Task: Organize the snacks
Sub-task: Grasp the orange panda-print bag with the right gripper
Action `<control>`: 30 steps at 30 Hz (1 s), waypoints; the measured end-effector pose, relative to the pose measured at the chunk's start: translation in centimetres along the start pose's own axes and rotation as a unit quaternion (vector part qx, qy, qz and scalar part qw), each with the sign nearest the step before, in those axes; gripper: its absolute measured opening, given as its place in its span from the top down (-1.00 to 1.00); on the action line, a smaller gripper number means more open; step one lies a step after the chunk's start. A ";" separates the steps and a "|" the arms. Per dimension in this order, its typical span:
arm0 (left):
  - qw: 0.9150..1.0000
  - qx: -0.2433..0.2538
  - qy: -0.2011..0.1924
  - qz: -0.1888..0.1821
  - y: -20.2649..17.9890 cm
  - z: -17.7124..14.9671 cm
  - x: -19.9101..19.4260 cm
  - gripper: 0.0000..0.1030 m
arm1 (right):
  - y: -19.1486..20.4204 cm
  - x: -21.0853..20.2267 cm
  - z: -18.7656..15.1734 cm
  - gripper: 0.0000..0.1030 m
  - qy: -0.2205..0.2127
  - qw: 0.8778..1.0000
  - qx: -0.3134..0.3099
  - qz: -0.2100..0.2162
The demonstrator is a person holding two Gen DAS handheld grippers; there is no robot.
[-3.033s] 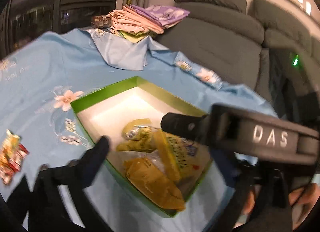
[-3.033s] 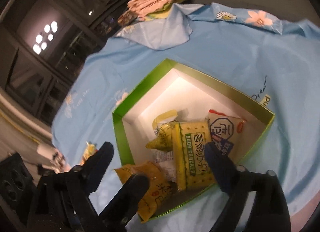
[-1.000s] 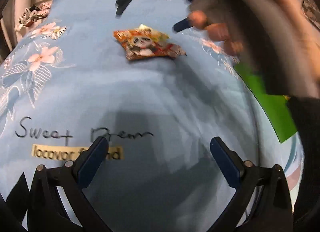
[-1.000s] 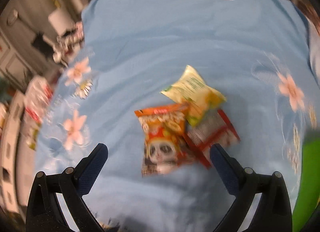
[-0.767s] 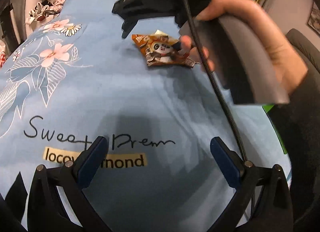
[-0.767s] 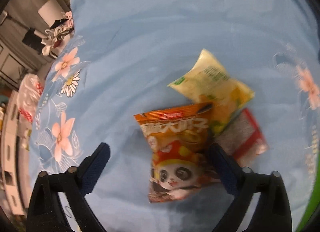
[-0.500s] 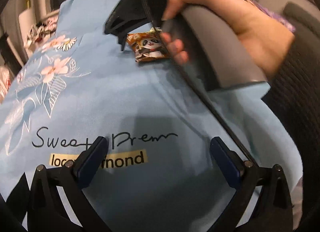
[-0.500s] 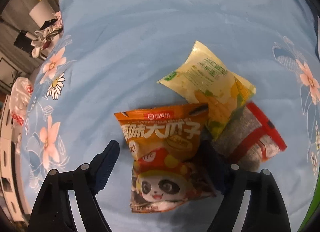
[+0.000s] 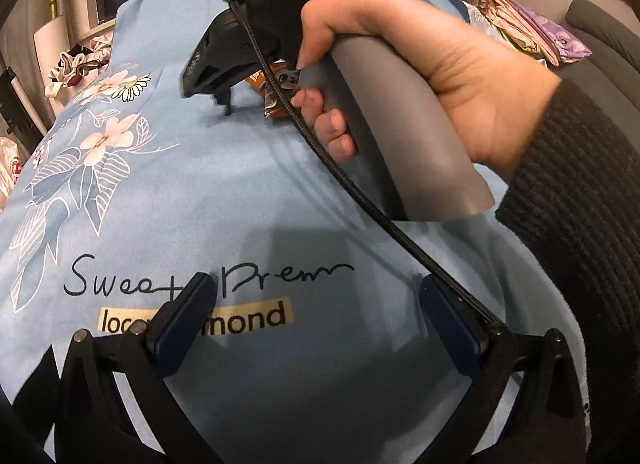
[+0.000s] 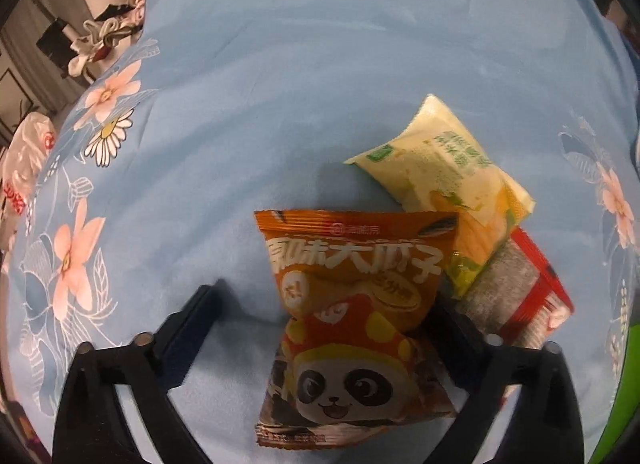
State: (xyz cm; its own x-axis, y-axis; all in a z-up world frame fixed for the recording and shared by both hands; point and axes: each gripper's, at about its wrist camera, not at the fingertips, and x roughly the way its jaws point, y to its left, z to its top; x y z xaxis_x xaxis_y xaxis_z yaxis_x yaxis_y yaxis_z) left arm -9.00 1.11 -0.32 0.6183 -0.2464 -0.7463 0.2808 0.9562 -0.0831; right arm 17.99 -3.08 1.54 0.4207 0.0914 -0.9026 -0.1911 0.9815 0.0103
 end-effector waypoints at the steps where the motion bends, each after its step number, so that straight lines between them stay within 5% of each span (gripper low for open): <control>1: 1.000 -0.001 0.000 -0.001 0.1 0.0 0.0 -0.99 | -0.5 -0.5 -0.1 -0.52 -0.006 1.000 0.007 0.002; 2: 1.000 -0.001 0.000 -0.002 0.3 0.1 0.1 -0.99 | -1.1 -1.0 -0.3 -0.20 -0.010 1.000 0.013 0.007; 3: 1.000 -0.002 0.000 -0.002 0.4 0.1 0.1 -0.99 | -1.6 -1.4 -0.4 -0.12 -0.008 0.999 0.024 0.024; 10: 1.000 0.000 0.000 0.004 0.1 0.0 0.1 -0.99 | -4.2 -3.0 -2.4 0.00 -0.007 0.993 0.073 0.091; 15: 1.000 -0.009 -0.004 -0.009 0.3 -0.1 -0.3 -0.99 | -6.2 -8.3 -6.2 0.00 -0.053 0.990 0.076 0.109; 19: 0.998 -0.020 0.001 -0.056 0.0 -0.3 -1.3 -0.99 | -8.7 -11.5 -9.9 0.00 -0.076 0.981 0.092 0.150; 24: 0.992 -0.003 0.013 -0.123 -1.9 -0.5 -2.1 -0.99 | -10.2 -11.8 -14.4 0.00 -0.044 0.986 0.123 0.108; 30: 0.982 -0.001 0.033 -0.185 -4.2 -0.4 -2.1 -0.99 | -12.8 -11.6 -17.9 0.00 -0.036 0.976 0.179 0.122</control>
State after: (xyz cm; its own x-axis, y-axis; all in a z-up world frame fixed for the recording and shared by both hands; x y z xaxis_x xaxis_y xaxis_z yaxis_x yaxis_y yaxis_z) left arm -11.77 -2.32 1.27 0.4255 -0.5657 -0.7063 0.4751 0.8040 -0.3576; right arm -0.29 -19.69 4.19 0.4656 0.3291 -0.8215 0.0226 0.9235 0.3828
